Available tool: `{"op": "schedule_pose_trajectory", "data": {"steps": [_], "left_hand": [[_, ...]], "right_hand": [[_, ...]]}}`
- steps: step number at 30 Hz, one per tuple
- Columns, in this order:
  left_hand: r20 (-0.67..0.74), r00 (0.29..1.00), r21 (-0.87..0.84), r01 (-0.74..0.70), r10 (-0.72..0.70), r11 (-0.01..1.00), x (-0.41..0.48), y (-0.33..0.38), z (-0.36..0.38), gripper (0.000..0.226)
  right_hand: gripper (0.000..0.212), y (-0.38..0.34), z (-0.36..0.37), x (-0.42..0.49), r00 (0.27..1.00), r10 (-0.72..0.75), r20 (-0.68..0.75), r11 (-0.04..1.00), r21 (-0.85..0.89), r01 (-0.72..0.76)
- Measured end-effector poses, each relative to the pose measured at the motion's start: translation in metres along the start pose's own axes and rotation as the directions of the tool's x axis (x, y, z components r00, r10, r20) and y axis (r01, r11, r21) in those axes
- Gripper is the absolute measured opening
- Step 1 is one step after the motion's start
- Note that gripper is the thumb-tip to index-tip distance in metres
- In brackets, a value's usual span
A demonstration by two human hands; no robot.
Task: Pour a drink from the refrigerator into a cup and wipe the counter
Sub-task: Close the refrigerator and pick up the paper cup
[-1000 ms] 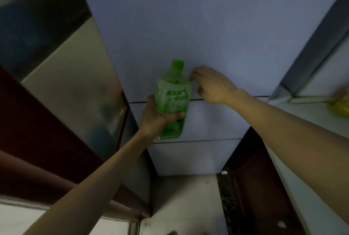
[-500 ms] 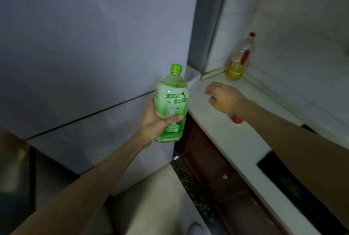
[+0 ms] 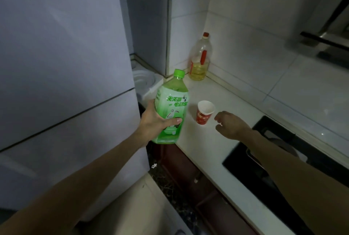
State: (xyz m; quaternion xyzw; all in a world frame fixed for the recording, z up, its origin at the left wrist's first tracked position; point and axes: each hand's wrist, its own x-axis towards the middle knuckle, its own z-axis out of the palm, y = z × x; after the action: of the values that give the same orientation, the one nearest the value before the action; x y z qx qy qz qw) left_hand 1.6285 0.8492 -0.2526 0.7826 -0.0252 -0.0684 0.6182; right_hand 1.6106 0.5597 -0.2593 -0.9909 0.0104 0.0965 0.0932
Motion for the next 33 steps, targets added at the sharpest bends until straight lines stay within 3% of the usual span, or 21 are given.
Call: {"op": "schedule_pose_trajectory", "data": {"steps": [10, 17, 22, 27, 33], "left_hand": [[-0.029, 0.993, 0.004, 0.113, -0.113, 0.994, 0.038, -0.008, 0.043, 0.098], [0.042, 0.984, -0.015, 0.175, -0.174, 0.985, 0.081, -0.024, 0.057, 0.103], [0.123, 0.972, 0.026, 0.196, -0.198, 0.98, 0.127, -0.041, 0.063, 0.094], [0.211, 0.957, 0.09, 0.186, -0.201, 0.978, 0.172, -0.059, 0.059, 0.097], [0.217, 0.951, 0.095, 0.204, -0.22, 0.974, 0.209, -0.066, 0.058, 0.099]], "right_hand": [[0.06, 0.047, 0.018, 0.023, 0.981, 0.185, 0.058, 0.971, 0.14, -0.192], [0.071, 0.05, 0.037, 0.053, 0.953, 0.273, 0.135, 0.932, 0.208, -0.296], [0.094, 0.042, 0.043, 0.098, 0.927, 0.329, 0.179, 0.896, 0.252, -0.366], [0.105, 0.029, 0.047, 0.14, 0.909, 0.392, 0.138, 0.832, 0.367, -0.415], [0.111, 0.014, 0.068, 0.165, 0.873, 0.473, 0.118, 0.767, 0.432, -0.474]]}}
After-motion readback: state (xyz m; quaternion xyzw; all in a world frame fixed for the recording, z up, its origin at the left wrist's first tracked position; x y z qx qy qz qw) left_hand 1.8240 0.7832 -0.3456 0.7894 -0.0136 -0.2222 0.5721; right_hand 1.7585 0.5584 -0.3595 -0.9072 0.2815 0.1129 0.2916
